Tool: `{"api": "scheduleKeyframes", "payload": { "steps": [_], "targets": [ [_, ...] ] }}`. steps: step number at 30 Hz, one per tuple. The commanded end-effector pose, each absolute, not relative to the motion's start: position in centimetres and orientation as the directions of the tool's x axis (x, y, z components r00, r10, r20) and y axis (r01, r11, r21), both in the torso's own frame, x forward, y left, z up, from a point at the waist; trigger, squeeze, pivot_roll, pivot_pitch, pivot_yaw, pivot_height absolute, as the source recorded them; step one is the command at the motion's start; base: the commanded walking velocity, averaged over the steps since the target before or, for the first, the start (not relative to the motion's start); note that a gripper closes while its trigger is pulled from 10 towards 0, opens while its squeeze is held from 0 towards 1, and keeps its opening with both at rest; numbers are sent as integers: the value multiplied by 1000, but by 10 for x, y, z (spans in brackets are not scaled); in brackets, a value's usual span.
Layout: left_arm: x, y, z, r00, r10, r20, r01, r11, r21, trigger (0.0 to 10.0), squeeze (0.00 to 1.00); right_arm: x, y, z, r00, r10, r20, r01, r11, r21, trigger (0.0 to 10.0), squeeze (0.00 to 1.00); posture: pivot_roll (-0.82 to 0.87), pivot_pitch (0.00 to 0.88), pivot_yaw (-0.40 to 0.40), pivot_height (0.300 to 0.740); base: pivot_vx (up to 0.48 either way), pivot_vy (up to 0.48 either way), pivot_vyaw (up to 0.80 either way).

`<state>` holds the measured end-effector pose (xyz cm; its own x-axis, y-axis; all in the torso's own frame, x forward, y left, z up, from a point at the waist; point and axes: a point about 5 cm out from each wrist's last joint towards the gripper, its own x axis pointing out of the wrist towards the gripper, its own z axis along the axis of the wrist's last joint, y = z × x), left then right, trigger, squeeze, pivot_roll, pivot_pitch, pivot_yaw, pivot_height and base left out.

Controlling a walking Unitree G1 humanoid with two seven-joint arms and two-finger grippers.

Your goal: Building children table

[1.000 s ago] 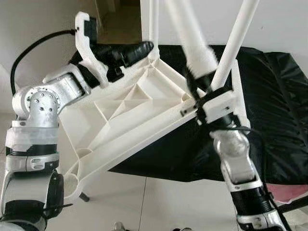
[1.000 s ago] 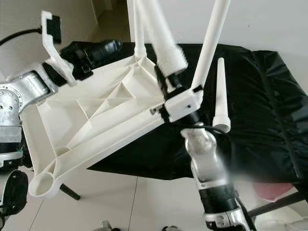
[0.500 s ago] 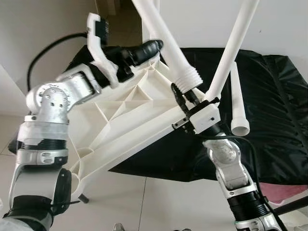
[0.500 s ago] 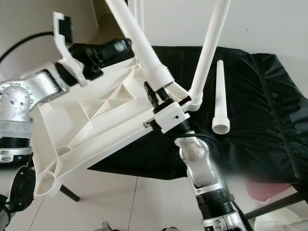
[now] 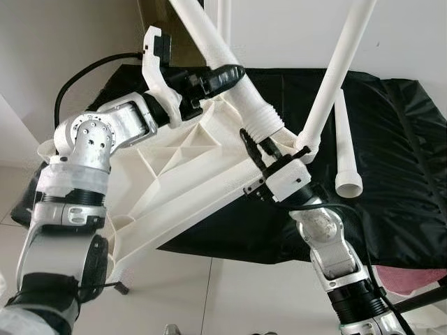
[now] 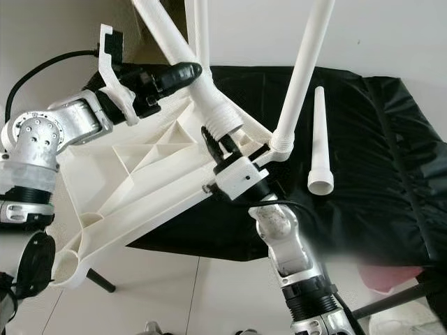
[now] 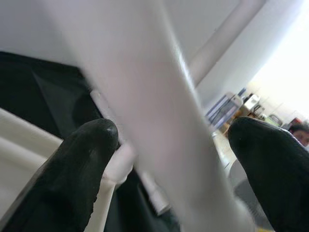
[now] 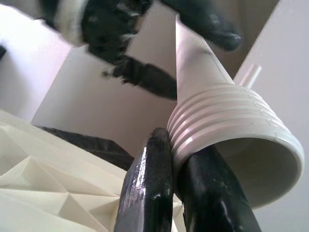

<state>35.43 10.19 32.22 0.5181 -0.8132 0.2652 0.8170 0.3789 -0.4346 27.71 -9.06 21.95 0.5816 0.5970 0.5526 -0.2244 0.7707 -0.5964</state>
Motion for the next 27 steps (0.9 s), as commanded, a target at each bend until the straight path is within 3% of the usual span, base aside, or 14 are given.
{"api": "scheduleKeyframes", "payload": {
  "steps": [1,12,13,14,15,27],
  "targets": [
    [342,102,338,209,-871,445,942,57,-331,10000,0,272,-88,214,560,620,549,-225,752,-619,10000,0,-11,103,63,740,0,0,0],
    [356,113,350,280,-822,495,919,81,-386,10000,0,260,-97,187,599,638,484,-241,720,-650,10000,0,-11,111,70,740,0,0,0],
    [358,112,348,297,-824,483,914,99,-392,7176,0,260,-97,186,599,638,484,-240,720,-651,10000,0,-11,111,70,740,0,0,0],
    [358,112,348,297,-824,483,914,99,-392,7176,0,260,-97,186,599,638,484,-240,720,-651,10000,0,-11,111,70,740,0,0,0],
    [360,108,343,308,-837,452,914,128,-386,0,0,261,-97,187,600,636,486,-238,722,-650,10000,0,-11,109,72,740,0,0,0],
    [360,103,335,307,-849,429,902,115,-416,0,0,265,-97,189,590,637,496,-229,721,-654,10000,35,-4,115,69,740,0,0,0]
  ]
}}
